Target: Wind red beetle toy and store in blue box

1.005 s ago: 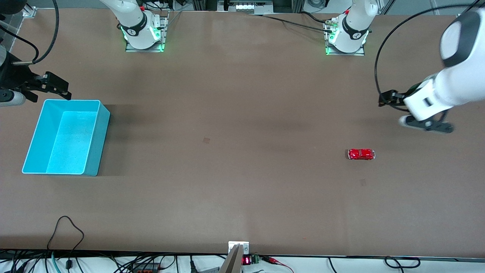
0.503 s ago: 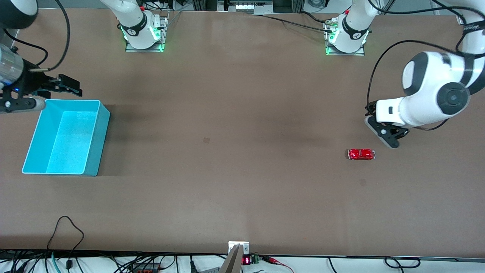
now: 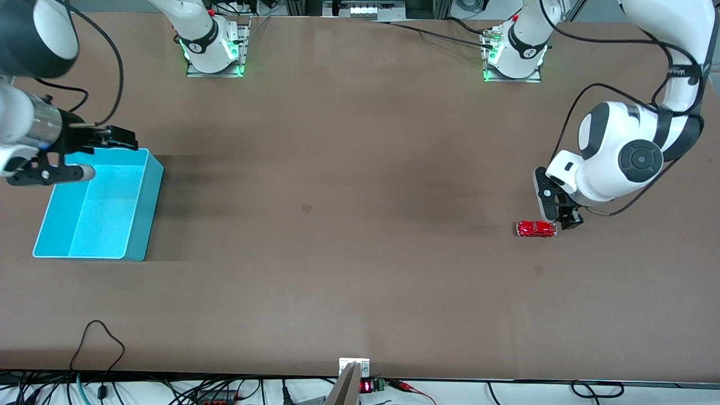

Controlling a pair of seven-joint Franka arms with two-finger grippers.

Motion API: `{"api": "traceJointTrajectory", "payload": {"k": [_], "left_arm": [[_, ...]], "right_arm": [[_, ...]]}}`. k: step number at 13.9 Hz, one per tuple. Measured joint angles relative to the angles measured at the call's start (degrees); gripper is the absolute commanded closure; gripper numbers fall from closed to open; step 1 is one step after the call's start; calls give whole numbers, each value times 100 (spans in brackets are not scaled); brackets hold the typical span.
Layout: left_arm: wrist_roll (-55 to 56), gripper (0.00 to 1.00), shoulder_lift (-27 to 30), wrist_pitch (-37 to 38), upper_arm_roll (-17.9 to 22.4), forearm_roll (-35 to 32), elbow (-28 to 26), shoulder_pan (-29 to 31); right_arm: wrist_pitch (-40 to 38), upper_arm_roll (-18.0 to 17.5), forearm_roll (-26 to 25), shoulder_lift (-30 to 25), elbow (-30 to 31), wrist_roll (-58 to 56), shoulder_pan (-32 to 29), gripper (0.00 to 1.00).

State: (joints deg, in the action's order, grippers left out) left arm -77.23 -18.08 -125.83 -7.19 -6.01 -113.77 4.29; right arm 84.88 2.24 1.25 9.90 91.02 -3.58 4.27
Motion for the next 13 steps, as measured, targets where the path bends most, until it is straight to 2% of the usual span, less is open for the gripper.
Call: {"api": "traceJointTrajectory", "payload": {"k": [7, 13], "left_arm": [[-204, 0, -514, -1447, -17, -5, -379, 216], [-264, 0, -857, -1644, -34, -8, -432, 282]], "right_arm": [[-40, 0, 11, 98, -7, 0, 31, 0], [-237, 1, 12, 110, -5, 0, 32, 0]]}}
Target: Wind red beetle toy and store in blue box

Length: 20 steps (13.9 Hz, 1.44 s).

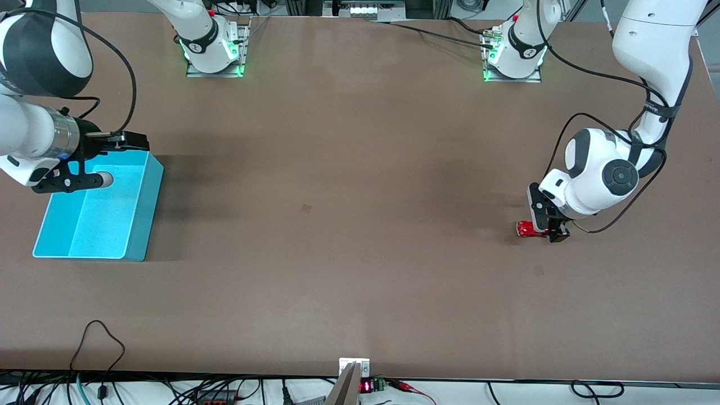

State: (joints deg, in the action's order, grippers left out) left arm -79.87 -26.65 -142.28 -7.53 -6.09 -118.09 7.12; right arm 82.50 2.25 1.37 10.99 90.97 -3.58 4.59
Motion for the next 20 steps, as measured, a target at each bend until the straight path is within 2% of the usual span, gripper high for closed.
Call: {"api": "traceJointTrajectory", "payload": {"k": [7, 10, 11, 16, 20], "left_arm": [[-31, 1, -193, -274, -4, -326, -6, 13], [-36, 21, -205, -275, -4, -326, -7, 74], [-43, 38, -208, -278, -4, -328, -7, 86], [-48, 48, -209, -298, -5, -328, -6, 91], [-50, 54, -209, -306, -6, -329, -5, 92]], "right_arm": [[-5, 10, 0, 5, 0, 0, -8, 0], [-5, 17, 0, 5, 0, 0, -15, 0], [-5, 18, 0, 5, 0, 0, -15, 0], [-5, 17, 4, 5, 0, 0, -14, 0], [-5, 18, 217, 5, 0, 0, -18, 0]]}}
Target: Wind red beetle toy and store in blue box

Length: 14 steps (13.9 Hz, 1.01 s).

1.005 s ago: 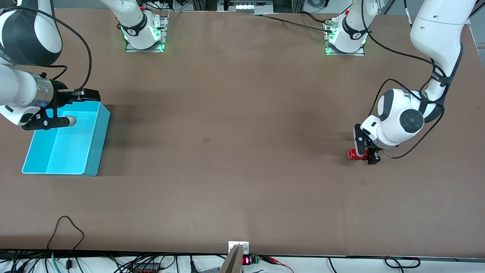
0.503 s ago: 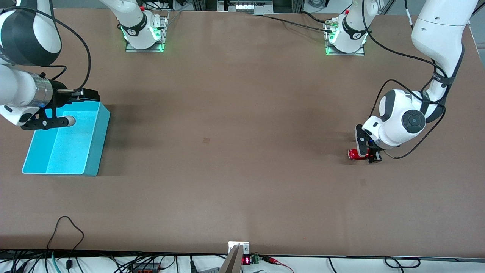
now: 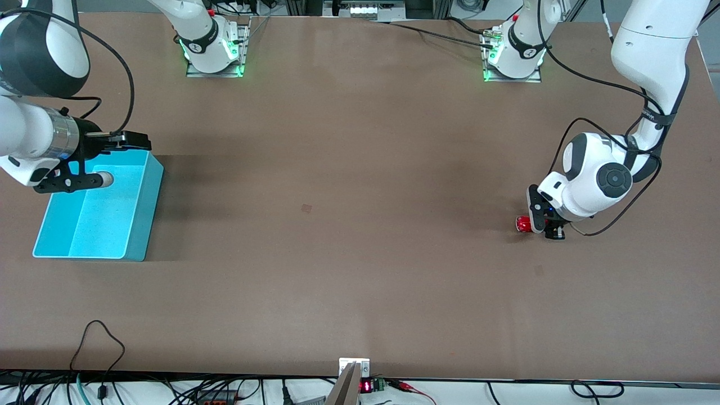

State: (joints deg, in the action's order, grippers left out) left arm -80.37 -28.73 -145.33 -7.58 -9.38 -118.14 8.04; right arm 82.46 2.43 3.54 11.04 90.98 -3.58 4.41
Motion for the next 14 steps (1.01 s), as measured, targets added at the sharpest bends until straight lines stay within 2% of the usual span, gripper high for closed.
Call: {"api": "traceJointTrajectory", "payload": {"k": [7, 14], "left_arm": [[-263, 62, 0, -1, -5, -1, 3, 3], [-292, 62, -4, -1, -7, 73, 3, 25]], "right_arm": [[0, 4, 14, 0, 0, 0, -16, 0], [4, 4, 17, 3, 0, 0, -17, 0]]}}
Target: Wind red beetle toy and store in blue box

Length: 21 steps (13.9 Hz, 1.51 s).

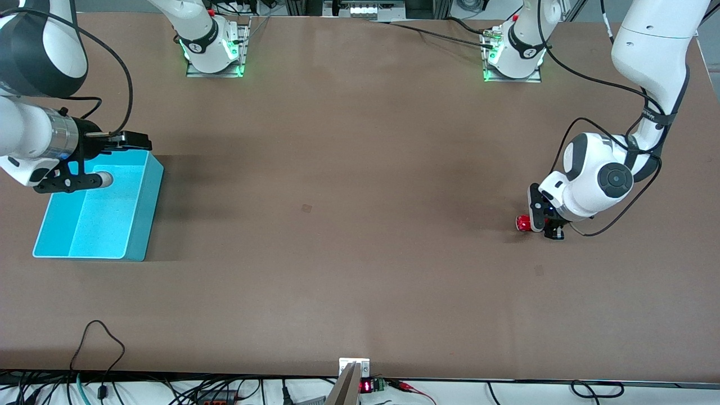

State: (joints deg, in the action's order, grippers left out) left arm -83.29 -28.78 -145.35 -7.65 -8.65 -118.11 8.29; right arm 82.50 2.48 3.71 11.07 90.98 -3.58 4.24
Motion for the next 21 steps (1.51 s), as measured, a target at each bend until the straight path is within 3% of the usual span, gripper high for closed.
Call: {"api": "traceJointTrajectory", "payload": {"k": [6, 10, 11, 12, 13, 15, 17, 21], "left_arm": [[-90, 64, -7, 7, -10, 39, 4, 334], [-981, 63, -32, 5, -11, 39, 41, 1025], [-1290, 58, -48, 2, -14, 39, 68, 1228], [-1560, 35, -68, -6, -20, 40, 98, 1406], [-1749, 0, -84, -10, -29, 40, 125, 1538], [-1886, 0, -133, 304, -75, 44, 128, 1621], [-1933, 0, -21, 1059, -456, 46, 467, 1600], [-1920, 0, 868, 3055, -941, 71, 1423, 932]], "right_arm": [[543, 1, -1, 119, 1, 0, 3, 0], [862, 0, -2, 298, 2, 0, 20, 0], [905, 1, -2, 327, 1, 0, 25, 0], [926, 0, -2, 347, 1, 0, 29, 0], [930, 0, -2, 358, 2, 0, 30, 0], [932, 1, -2, 378, 2, 0, 28, 0], [950, 1, -1, 413, 1, 0, 28, 0], [628, 5, -1, 687, 24, 0, 10, 0]]}}
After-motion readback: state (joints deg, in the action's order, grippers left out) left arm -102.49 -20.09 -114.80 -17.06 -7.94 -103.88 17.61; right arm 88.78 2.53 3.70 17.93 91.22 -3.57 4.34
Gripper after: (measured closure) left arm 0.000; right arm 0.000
